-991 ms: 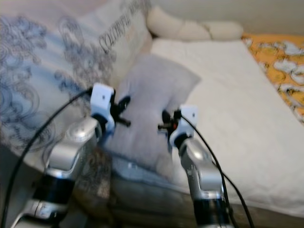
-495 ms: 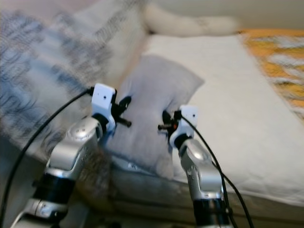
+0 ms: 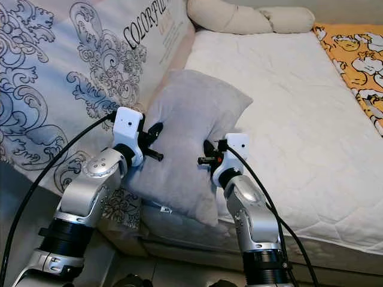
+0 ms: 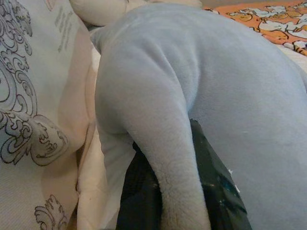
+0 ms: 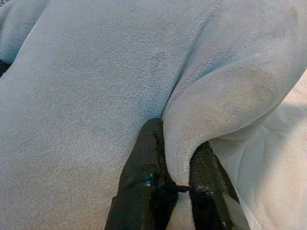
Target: Clean up the room
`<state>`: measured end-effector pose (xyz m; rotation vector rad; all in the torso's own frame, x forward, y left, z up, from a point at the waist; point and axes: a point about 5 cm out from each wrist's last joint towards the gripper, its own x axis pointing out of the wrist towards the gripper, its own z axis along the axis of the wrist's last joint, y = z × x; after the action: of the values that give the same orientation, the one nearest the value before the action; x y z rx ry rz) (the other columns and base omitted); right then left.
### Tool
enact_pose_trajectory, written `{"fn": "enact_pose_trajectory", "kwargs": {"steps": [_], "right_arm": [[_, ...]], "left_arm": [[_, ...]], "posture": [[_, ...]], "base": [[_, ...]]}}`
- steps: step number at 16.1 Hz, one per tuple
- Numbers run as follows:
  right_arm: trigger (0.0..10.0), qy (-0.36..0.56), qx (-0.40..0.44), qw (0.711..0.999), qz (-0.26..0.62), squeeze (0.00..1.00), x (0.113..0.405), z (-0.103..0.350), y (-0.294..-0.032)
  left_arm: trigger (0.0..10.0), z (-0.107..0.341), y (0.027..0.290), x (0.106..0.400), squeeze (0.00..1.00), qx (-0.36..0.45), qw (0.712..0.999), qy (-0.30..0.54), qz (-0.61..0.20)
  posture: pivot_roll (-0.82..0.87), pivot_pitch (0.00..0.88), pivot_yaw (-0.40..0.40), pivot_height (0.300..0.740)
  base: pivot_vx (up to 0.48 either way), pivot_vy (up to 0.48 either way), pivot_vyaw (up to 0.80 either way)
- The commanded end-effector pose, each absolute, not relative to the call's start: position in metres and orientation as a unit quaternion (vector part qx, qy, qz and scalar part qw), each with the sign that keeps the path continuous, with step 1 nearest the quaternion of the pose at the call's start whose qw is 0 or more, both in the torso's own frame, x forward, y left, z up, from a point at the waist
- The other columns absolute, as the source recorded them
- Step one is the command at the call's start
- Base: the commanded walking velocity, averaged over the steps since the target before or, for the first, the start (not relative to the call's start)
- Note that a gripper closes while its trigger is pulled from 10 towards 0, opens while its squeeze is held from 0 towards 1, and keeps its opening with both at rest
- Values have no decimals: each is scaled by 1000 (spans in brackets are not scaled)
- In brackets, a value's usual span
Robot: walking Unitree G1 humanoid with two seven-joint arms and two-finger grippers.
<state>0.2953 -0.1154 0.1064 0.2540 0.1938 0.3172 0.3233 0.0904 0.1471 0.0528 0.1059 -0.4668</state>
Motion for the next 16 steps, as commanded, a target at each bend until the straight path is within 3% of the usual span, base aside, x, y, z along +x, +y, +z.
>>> {"fn": "enact_pose_trajectory", "kwargs": {"steps": [1,10,13,16], "right_arm": [[10000,76,125,973,176,0,298,116,-108],[10000,73,127,973,176,0,298,117,-109],[10000,78,135,971,179,0,298,117,-109],[10000,77,128,973,178,0,298,117,-109]], "left_arm": [[10000,154,84,324,0,28,969,35,-245],[10000,156,84,325,0,23,968,31,-247],[10000,156,83,325,0,22,969,31,-245],[10000,155,85,325,0,22,969,32,-242]], "posture": [[-73,0,51,740],[-75,0,48,740],[-73,0,47,740],[-69,0,43,740]], "base": [[0,0,0],[0,0,0],[240,0,-533],[240,0,0]]}}
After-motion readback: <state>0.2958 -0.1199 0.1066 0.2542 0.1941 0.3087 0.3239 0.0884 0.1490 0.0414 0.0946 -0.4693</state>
